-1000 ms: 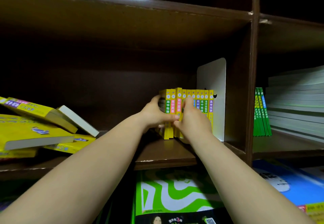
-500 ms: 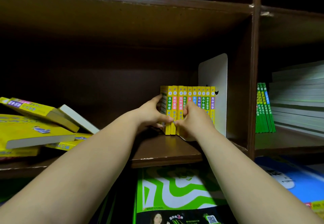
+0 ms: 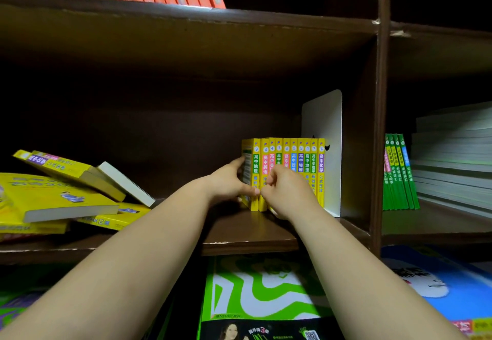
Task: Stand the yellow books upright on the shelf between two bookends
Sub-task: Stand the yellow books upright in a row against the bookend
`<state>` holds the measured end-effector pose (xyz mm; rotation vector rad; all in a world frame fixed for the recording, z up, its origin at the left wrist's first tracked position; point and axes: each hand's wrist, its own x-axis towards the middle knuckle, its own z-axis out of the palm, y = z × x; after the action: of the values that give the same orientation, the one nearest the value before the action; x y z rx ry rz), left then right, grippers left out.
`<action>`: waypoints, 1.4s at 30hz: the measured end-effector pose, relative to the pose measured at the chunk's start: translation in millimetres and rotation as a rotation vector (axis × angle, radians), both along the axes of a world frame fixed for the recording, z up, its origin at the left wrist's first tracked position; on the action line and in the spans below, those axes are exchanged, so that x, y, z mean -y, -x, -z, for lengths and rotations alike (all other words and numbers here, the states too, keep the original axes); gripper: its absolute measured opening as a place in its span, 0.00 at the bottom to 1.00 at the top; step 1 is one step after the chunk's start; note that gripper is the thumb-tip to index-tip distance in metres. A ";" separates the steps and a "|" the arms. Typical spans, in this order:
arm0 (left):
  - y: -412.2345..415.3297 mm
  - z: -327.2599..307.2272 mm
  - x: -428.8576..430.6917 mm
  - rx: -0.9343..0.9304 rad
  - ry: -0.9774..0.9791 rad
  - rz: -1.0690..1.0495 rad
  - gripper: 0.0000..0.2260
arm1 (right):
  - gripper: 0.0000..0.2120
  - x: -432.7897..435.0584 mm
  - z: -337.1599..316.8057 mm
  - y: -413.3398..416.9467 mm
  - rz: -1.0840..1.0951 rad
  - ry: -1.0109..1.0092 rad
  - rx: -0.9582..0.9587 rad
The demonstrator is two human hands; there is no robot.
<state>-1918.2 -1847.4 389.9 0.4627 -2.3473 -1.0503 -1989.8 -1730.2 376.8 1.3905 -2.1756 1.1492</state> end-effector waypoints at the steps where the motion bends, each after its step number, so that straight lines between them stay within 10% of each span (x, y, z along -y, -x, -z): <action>1: -0.5 0.8 -0.3 -0.012 0.006 -0.007 0.40 | 0.02 -0.9 -0.2 -0.8 -0.024 0.040 -0.018; 14: -12.1 -0.1 -5.4 0.014 -0.004 -0.001 0.40 | 0.16 -2.8 -1.7 -2.6 -0.155 0.144 -0.266; 27: -17.1 -0.3 -11.4 0.056 0.065 -0.085 0.31 | 0.23 7.8 1.5 -3.1 0.107 -0.190 -0.723; 42: -220.9 -14.2 -19.2 -0.069 0.771 -0.683 0.12 | 0.27 2.5 1.9 -21.4 0.156 -0.237 -0.620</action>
<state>-1697.3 -1828.1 404.1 0.7993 -2.0629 0.1527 -1968.4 -1732.7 374.9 1.3969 -1.9459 0.3373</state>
